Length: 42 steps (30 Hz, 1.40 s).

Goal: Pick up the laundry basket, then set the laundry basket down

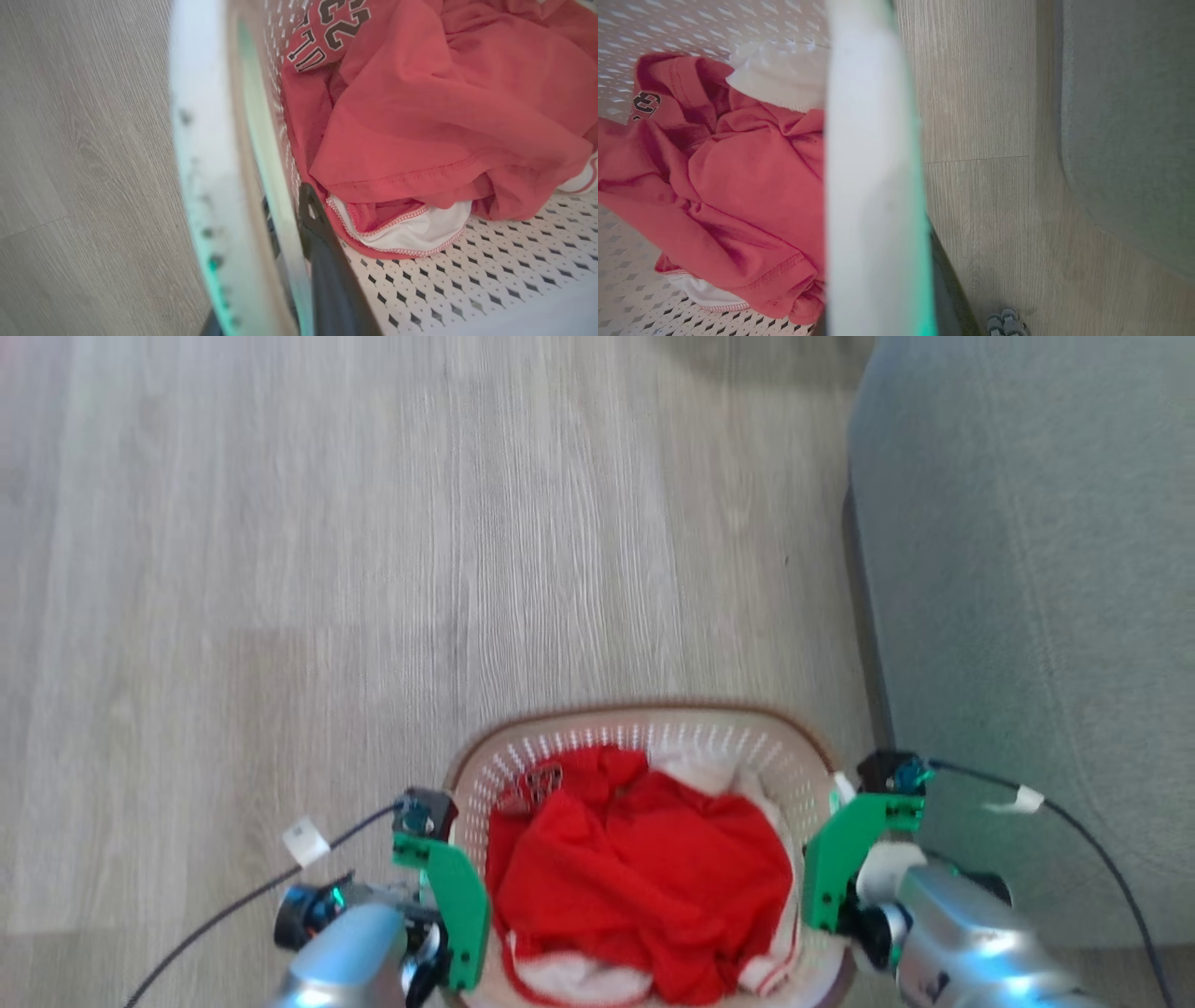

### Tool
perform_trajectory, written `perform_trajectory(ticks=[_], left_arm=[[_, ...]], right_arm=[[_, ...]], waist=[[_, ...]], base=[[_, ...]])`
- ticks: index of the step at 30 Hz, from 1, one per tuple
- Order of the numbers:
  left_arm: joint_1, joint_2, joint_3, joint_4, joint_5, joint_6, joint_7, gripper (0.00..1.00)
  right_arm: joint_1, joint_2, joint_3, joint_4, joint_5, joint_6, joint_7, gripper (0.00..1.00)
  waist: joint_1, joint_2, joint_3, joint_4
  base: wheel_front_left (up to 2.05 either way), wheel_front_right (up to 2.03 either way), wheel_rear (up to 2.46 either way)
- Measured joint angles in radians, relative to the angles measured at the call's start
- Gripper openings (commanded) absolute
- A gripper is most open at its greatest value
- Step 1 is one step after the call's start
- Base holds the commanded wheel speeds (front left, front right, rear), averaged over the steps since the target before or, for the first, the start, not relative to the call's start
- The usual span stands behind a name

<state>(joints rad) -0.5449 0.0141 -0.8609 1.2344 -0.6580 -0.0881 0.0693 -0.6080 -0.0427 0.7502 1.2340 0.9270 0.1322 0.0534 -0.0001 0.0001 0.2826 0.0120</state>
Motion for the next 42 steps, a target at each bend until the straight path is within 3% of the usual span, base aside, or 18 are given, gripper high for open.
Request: perform_trajectory(ticks=[14, 42], left_arm=[[0.121, 0.000, -0.044, 0.001, -0.057, -0.005, 0.054, 0.00], [0.148, 0.002, -0.102, 0.017, -0.102, -0.004, 0.068, 0.00]], right_arm=[[0.106, 0.005, 0.112, 0.027, 0.099, 0.000, 0.049, 0.00], [0.128, 0.004, 0.274, 0.030, 0.240, 0.000, 0.041, 0.00]], waist=[[0.0000, -0.0001, -0.194, 0.009], [0.0000, -0.0001, -0.276, 0.002]], base=[[0.00, 0.00, 0.00], [0.00, 0.00, 0.00]])
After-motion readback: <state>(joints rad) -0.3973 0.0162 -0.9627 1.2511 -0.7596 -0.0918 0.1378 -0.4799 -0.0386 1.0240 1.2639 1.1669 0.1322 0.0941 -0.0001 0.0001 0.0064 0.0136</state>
